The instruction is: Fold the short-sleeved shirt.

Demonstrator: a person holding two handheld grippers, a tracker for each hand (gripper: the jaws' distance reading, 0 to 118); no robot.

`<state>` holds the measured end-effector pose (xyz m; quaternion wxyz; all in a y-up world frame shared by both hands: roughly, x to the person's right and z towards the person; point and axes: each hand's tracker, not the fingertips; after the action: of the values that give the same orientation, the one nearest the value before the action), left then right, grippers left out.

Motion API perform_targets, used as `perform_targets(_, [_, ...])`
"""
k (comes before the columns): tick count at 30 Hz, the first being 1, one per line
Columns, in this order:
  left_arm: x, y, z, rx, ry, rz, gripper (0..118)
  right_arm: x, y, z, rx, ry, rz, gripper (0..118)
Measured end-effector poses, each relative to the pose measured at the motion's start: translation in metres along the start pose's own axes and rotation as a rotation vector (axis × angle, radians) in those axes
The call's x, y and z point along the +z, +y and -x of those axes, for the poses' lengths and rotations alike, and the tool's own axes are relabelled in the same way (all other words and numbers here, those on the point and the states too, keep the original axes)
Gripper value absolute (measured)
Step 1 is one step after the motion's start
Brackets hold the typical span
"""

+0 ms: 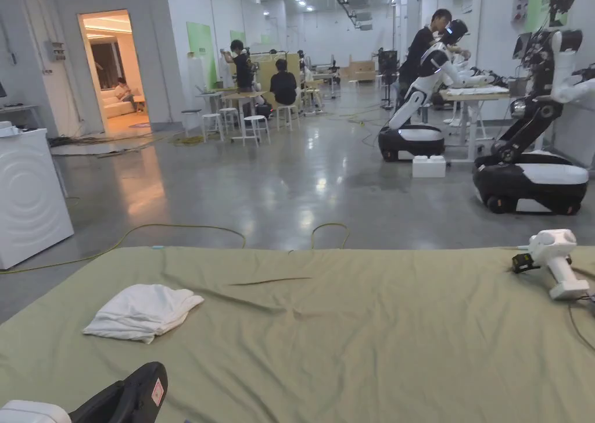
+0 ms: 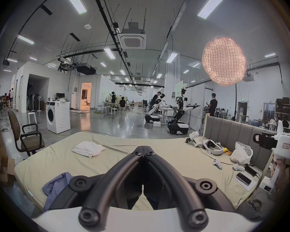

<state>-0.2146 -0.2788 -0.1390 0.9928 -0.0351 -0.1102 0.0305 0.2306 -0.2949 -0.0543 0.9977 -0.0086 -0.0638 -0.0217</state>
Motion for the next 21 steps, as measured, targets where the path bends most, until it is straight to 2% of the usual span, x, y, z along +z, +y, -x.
perform_targets(2, [0.002, 0.0, 0.017, -0.019, 0.019, 0.053, 0, -0.001, -0.004, 0.004, 0.011, 0.023, 0.01, 0])
perform_targets(3, [0.001, -0.001, 0.026, -0.03, 0.025, 0.089, 6, -0.002, -0.007, 0.005, 0.01, 0.031, 0.015, 0])
perform_targets(4, [0.0, -0.004, 0.04, -0.037, 0.041, 0.127, 18, -0.004, -0.01, 0.006, 0.001, 0.051, 0.031, 0])
perform_targets(5, [-0.004, -0.009, 0.054, -0.043, 0.038, 0.189, 37, -0.007, -0.014, 0.008, -0.01, 0.066, 0.054, 0])
perform_targets(6, [-0.007, -0.014, 0.067, -0.028, 0.056, 0.233, 71, -0.01, -0.017, 0.01, -0.016, 0.071, 0.07, 0])
perform_targets(7, [-0.012, -0.022, 0.082, -0.013, 0.074, 0.284, 81, -0.013, -0.024, 0.009, -0.019, 0.078, 0.089, 0])
perform_targets(10, [-0.029, -0.052, 0.127, 0.066, 0.117, 0.414, 87, -0.02, -0.037, 0.015, -0.005, 0.096, 0.139, 0])
perform_targets(13, [-0.055, -0.088, 0.16, 0.057, 0.194, 0.502, 88, -0.028, -0.046, 0.018, -0.009, 0.125, 0.2, 0])
perform_targets(16, [-0.091, -0.139, 0.18, 0.073, 0.247, 0.593, 88, -0.038, -0.054, 0.02, -0.059, 0.137, 0.27, 0])
perform_targets(18, [-0.118, -0.174, 0.19, 0.132, 0.178, 0.695, 89, -0.045, -0.06, 0.018, -0.108, 0.153, 0.321, 0])
perform_targets(21, [-0.16, -0.223, 0.218, 0.134, 0.223, 0.827, 89, -0.048, -0.063, 0.014, -0.11, 0.134, 0.371, 0])
